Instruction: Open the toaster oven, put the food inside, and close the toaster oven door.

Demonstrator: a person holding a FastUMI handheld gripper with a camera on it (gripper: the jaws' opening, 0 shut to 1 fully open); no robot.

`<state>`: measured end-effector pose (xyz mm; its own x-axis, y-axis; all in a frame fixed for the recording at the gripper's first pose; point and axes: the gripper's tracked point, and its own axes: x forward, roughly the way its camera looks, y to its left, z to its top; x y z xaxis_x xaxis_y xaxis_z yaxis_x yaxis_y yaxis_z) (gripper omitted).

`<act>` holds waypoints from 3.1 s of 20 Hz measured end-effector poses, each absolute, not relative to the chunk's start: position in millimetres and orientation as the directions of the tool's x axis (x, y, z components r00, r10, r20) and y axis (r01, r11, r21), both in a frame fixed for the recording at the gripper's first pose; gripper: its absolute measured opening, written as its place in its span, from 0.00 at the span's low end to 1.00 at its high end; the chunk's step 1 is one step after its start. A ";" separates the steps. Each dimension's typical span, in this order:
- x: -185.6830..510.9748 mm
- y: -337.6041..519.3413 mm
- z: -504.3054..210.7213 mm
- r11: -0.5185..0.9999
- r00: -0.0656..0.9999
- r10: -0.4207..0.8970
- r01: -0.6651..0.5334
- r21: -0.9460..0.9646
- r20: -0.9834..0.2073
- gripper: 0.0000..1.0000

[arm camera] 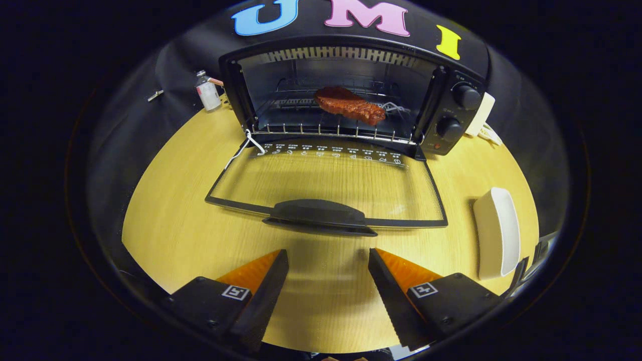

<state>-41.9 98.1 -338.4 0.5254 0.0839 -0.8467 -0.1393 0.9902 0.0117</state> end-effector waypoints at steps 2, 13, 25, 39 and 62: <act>-34.4 96.1 -336.7 0.996 0.537 0.062 -0.089 0.017 -0.841 1.00; -24.9 102.8 -324.8 0.996 0.548 0.094 -0.048 0.081 -0.831 0.99; -19.2 103.9 -279.6 0.978 0.624 0.163 0.001 0.210 -0.764 0.99; 15.0 104.3 -216.8 0.962 0.732 0.216 -0.044 0.271 -0.647 0.99; 59.2 -13.2 69.3 0.992 0.984 0.125 -0.120 0.040 -0.127 0.98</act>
<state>59.2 -13.2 69.3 0.9841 0.1246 -0.1266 -0.1204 0.9919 0.0402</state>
